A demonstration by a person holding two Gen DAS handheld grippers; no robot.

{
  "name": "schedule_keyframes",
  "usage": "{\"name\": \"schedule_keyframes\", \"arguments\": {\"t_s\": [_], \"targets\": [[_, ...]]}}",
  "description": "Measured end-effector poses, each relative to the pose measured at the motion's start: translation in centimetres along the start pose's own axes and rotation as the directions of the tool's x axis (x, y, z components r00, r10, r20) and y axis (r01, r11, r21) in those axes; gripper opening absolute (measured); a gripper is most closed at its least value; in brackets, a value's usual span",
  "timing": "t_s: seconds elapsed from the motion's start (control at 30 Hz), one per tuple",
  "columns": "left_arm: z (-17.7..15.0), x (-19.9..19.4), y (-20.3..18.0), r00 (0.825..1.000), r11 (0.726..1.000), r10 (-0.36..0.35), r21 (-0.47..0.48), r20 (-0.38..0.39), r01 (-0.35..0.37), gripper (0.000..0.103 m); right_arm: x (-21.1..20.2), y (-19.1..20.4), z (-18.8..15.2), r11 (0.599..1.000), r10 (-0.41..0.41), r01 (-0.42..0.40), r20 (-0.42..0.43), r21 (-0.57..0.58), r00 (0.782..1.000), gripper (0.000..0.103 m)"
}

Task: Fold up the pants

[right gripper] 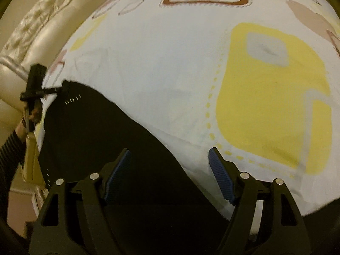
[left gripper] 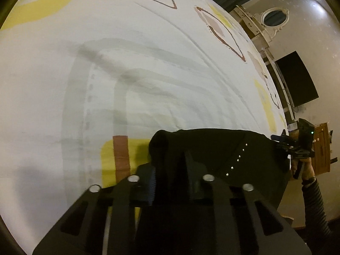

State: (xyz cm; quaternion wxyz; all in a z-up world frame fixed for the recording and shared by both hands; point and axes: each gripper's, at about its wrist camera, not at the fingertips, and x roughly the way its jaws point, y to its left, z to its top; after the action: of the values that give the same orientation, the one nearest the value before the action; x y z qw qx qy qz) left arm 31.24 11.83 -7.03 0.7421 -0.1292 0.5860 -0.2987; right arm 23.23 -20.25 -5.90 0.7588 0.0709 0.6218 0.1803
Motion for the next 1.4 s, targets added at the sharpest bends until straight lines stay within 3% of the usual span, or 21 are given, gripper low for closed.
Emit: {"name": "schedule_keyframes", "arguments": {"t_s": [0.07,0.1,0.17,0.23,0.37,0.53,0.7,0.9,1.17,1.4], "targets": [[-0.1,0.1,-0.7,1.000,0.999,0.019,0.027,0.006,-0.019,0.013,0.5,0.5,0.0,0.998,-0.040,0.039,-0.017,-0.045,0.999,0.037],[-0.1,0.0,-1.1,0.999,0.999,0.034,0.041,0.016,-0.035,0.011,0.6,0.6,0.1,0.998,-0.043,0.041,-0.032,-0.055,0.999,0.008],[-0.1,-0.7,-1.5,0.998,0.998,0.039,0.046,0.043,-0.041,0.010,0.1,0.8,0.2,0.999,-0.003,0.002,-0.036,-0.044,0.999,0.007],[0.0,-1.6,-1.7,0.997,0.999,0.031,0.040,0.071,-0.034,0.009,-0.5,1.6,0.0,0.997,-0.032,0.031,-0.022,-0.072,0.999,0.007],[-0.1,-3.9,-2.6,0.992,0.999,0.021,0.040,0.127,-0.027,0.008,-3.3,3.2,-0.5,0.990,-0.088,0.097,0.095,-0.101,0.992,0.007],[-1.3,-7.1,-4.6,0.978,0.997,-0.036,0.067,0.206,0.022,0.007,-7.0,6.1,-2.3,0.963,-0.185,0.227,0.252,-0.147,0.950,0.007],[-4.3,-10.0,-6.5,0.961,0.993,-0.095,0.095,0.259,0.072,0.005,-9.3,9.5,-6.7,0.920,-0.250,0.339,0.371,-0.197,0.894,0.007],[-9.4,-11.8,-7.8,0.956,0.990,-0.118,0.102,0.270,0.093,0.005,-9.8,12.8,-13.4,0.892,-0.255,0.381,0.426,-0.243,0.868,0.007],[-17.2,-13.1,-7.2,0.951,0.994,-0.107,0.062,0.289,0.093,0.005,-7.1,15.8,-21.5,0.871,-0.260,0.382,0.371,-0.309,0.892,0.007],[-20.7,-11.0,-5.1,0.963,0.995,-0.089,-0.016,0.254,0.097,0.006,-4.8,16.0,-24.7,0.881,-0.268,0.363,0.313,-0.304,0.911,0.008]]}}
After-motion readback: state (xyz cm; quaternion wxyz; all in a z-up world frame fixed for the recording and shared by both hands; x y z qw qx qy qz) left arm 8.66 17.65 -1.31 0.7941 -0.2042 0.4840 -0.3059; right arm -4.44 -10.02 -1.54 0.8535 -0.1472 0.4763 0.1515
